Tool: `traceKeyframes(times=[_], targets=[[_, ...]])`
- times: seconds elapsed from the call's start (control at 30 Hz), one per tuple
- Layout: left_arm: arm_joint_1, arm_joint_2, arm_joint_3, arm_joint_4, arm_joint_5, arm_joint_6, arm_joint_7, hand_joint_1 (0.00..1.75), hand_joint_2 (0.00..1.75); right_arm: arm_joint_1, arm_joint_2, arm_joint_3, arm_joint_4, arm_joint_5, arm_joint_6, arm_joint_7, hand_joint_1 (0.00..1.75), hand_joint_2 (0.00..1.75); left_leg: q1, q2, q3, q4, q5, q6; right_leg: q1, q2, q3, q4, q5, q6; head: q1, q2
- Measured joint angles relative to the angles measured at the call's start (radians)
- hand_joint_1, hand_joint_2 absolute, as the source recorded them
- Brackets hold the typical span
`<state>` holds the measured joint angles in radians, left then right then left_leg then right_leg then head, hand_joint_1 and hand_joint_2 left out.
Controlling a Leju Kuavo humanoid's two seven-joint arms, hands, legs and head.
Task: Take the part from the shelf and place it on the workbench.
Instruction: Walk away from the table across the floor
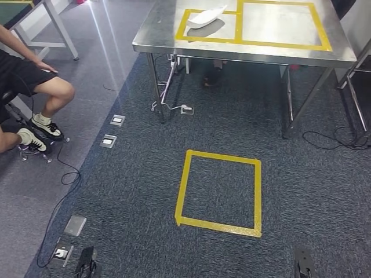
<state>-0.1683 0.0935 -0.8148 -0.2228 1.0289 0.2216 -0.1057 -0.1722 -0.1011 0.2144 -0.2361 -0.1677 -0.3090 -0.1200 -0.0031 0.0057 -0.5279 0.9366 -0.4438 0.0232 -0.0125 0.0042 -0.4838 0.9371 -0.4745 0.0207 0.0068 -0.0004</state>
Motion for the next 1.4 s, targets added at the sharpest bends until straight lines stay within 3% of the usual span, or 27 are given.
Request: traceKeyframes(times=[0.17,0.4,0.6,0.73,0.9,0.97,1.03,1.1,1.13,1.17,1.2,1.23,1.3,1.37,1.4], targets=[[-0.001,0.0,0.0,0.0,0.0,0.001,0.0,0.0,0.0,-0.001,0.0,0.0,0.0,-0.002,-0.001,0.0,0.0,0.0,0.005,0.0,0.003,-0.007,0.005,-0.007,0.006,0.0,0.0,0.0,0.0,-0.01,-0.011,0.0],[-0.001,-0.001,0.0,0.0,-0.007,0.002,0.001,0.0,0.0,0.0,0.0,-0.004,0.0,-0.022,-0.002,-0.008,0.0,0.0,0.009,0.0,0.003,-0.01,0.004,-0.026,0.009,-0.001,0.0,0.001,-0.001,-0.015,-0.017,0.0],[-0.001,-0.002,0.0,0.0,-0.01,0.002,0.004,0.0,0.0,0.001,0.0,-0.016,0.0,-0.039,-0.002,-0.018,0.0,0.0,0.008,0.0,0.003,-0.008,0.003,-0.028,0.008,-0.001,0.0,0.001,-0.001,-0.015,-0.016,0.0],[-0.002,-0.002,0.0,0.0,-0.011,0.002,0.005,0.0,0.0,0.002,0.0,-0.018,0.0,-0.043,-0.001,-0.019,0.0,0.0,0.005,0.0,0.002,-0.005,0.002,-0.026,0.004,-0.001,0.0,0.0,-0.001,-0.013,-0.015,0.0],[-0.002,0.0,0.0,0.0,-0.013,0.002,0.006,0.0,0.0,0.003,0.001,-0.02,0.0,-0.046,0.004,-0.019,0.0,0.0,0.001,0.0,0.0,0.001,-0.004,-0.01,0.001,-0.001,0.004,-0.006,0.001,-0.004,-0.025,0.0],[-0.003,-0.001,0.0,0.0,-0.013,0.002,0.006,0.0,0.0,0.003,0.001,-0.022,0.0,-0.046,0.006,-0.019,0.0,0.0,0.01,0.002,0.013,-0.024,0.005,-0.004,0.003,-0.001,0.002,-0.001,-0.007,0.001,-0.026,0.0],[-0.005,-0.002,0.0,0.0,-0.013,0.002,0.006,0.0,0.0,0.003,0.001,-0.024,0.0,-0.046,0.006,-0.019,0.0,0.0,0.02,0.005,0.029,-0.047,0.013,0.001,0.002,0.0,-0.032,0.074,-0.05,0.008,-0.017,0.0],[-0.005,-0.003,0.0,0.0,-0.013,0.002,0.006,0.0,0.0,0.005,0.001,-0.024,0.0,-0.046,0.006,-0.019,0.0,0.0,0.02,0.007,0.033,-0.05,0.012,0.002,-0.003,0.0,-0.102,0.217,-0.109,0.017,-0.003,0.0],[-0.005,-0.003,0.0,0.0,-0.013,0.002,0.006,0.0,0.0,0.007,0.001,-0.024,0.0,-0.046,0.006,-0.018,0.0,0.0,0.021,0.007,0.034,-0.048,0.01,0.0,-0.008,-0.001,-0.132,0.27,-0.12,0.022,0.002,0.0],[-0.004,-0.004,0.0,0.0,-0.013,0.002,0.007,0.0,0.0,0.01,0.001,-0.025,0.0,-0.046,0.006,-0.018,0.0,0.0,0.023,0.007,0.035,-0.046,0.006,-0.003,-0.012,-0.001,-0.146,0.287,-0.112,0.028,0.005,0.0],[-0.003,-0.005,0.0,0.0,-0.013,0.002,0.007,0.0,0.0,0.011,0.001,-0.025,0.0,-0.046,0.006,-0.017,0.0,0.0,0.026,0.007,0.038,-0.042,0.001,-0.008,-0.018,-0.002,-0.139,0.259,-0.081,0.035,0.008,0.0],[-0.002,-0.005,0.0,0.0,-0.013,0.002,0.007,0.0,0.0,0.012,0.001,-0.025,0.0,-0.046,0.006,-0.018,0.0,0.0,0.031,0.006,0.04,-0.035,-0.006,-0.015,-0.024,-0.005,-0.114,0.197,-0.037,0.042,0.011,0.0],[-0.002,-0.004,0.0,0.0,-0.012,0.002,0.007,0.0,0.0,0.012,0.003,-0.025,0.0,-0.045,0.006,-0.018,0.0,0.0,0.034,0.006,0.04,-0.016,-0.022,-0.034,-0.028,-0.009,-0.062,0.073,0.015,0.052,0.022,0.0],[-0.004,-0.001,0.0,0.0,-0.011,0.003,0.007,0.0,0.0,0.011,0.005,-0.025,0.001,-0.044,0.006,-0.017,0.0,0.0,0.03,0.006,0.032,0.0,-0.03,-0.049,-0.025,-0.007,-0.046,0.038,0.012,0.038,0.028,0.0],[-0.005,-0.001,0.0,0.0,-0.01,0.003,0.007,0.0,0.0,0.013,0.006,-0.025,0.001,-0.043,0.006,-0.017,0.0,0.0,0.03,0.007,0.029,0.004,-0.03,-0.054,-0.023,-0.005,-0.048,0.04,0.01,0.024,0.025,0.0]])
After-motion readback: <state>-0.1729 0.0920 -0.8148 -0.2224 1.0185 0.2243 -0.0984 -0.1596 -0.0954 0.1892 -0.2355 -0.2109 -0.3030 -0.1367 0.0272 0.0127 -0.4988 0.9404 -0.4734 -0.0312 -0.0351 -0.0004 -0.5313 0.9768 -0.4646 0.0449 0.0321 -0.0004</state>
